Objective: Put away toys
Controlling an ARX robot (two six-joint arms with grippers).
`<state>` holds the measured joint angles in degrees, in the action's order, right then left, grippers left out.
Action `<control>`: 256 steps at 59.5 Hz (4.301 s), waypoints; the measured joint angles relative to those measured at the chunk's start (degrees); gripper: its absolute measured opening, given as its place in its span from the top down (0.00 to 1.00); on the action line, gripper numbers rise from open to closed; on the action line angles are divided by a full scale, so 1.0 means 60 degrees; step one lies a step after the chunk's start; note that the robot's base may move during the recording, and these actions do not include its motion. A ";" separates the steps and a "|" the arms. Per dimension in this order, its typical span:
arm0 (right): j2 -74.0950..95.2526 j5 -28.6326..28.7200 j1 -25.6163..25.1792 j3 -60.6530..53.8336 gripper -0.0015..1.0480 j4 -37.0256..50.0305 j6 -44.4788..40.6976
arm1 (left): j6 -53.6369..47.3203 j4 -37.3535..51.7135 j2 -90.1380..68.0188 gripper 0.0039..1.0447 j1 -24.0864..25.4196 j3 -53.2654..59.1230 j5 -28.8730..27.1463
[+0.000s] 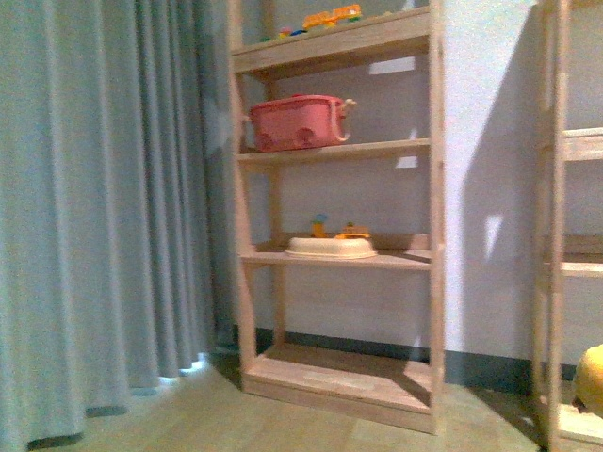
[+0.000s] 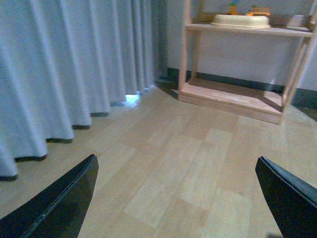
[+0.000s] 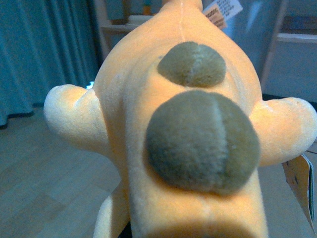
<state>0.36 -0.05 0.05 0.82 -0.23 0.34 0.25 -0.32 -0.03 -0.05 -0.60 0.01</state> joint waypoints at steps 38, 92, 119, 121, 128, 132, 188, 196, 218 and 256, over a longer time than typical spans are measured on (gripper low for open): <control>-0.0004 0.0044 -0.0011 0.0000 0.93 0.0000 -0.0004 | -0.0004 0.0004 0.0000 0.06 -0.0011 0.0000 -0.0004; -0.0004 0.0036 -0.0011 0.0000 0.93 0.0000 -0.0004 | -0.0004 0.0004 -0.0004 0.06 -0.0011 0.0000 -0.0004; -0.0004 0.0040 -0.0011 0.0000 0.93 0.0000 -0.0004 | -0.0004 0.0004 0.0004 0.06 -0.0011 0.0000 -0.0004; -0.0004 0.0036 -0.0011 0.0000 0.93 0.0000 -0.0004 | -0.0004 0.0004 0.0004 0.06 -0.0011 0.0000 0.0000; -0.0004 0.0036 -0.0011 0.0000 0.93 0.0000 -0.0004 | -0.0004 0.0004 0.0004 0.06 -0.0011 0.0000 -0.0004; -0.0004 0.0036 -0.0011 0.0000 0.93 0.0000 -0.0004 | -0.0004 0.0000 0.0004 0.06 -0.0011 0.0000 -0.0004; 0.0004 0.0036 -0.0011 0.0000 0.93 0.0000 0.0000 | -0.0004 0.0004 0.0000 0.06 -0.0011 0.0000 -0.0004; 0.0029 -0.0131 0.0033 0.0004 0.93 -0.0022 0.0084 | -0.0004 0.0000 -0.0004 0.06 -0.0011 0.0000 0.0000; 0.1996 -0.3151 0.1169 0.1759 0.93 0.0984 0.0863 | -0.0004 0.0000 0.0000 0.06 -0.0011 0.0000 0.0000; 0.5278 -0.3861 0.2922 0.7410 0.93 0.2911 -0.2204 | -0.0004 0.0004 0.0000 0.06 -0.0011 0.0000 0.0000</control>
<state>32.03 -23.22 17.58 45.28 17.23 -12.88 0.23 -0.30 -0.03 -0.12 -0.60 0.01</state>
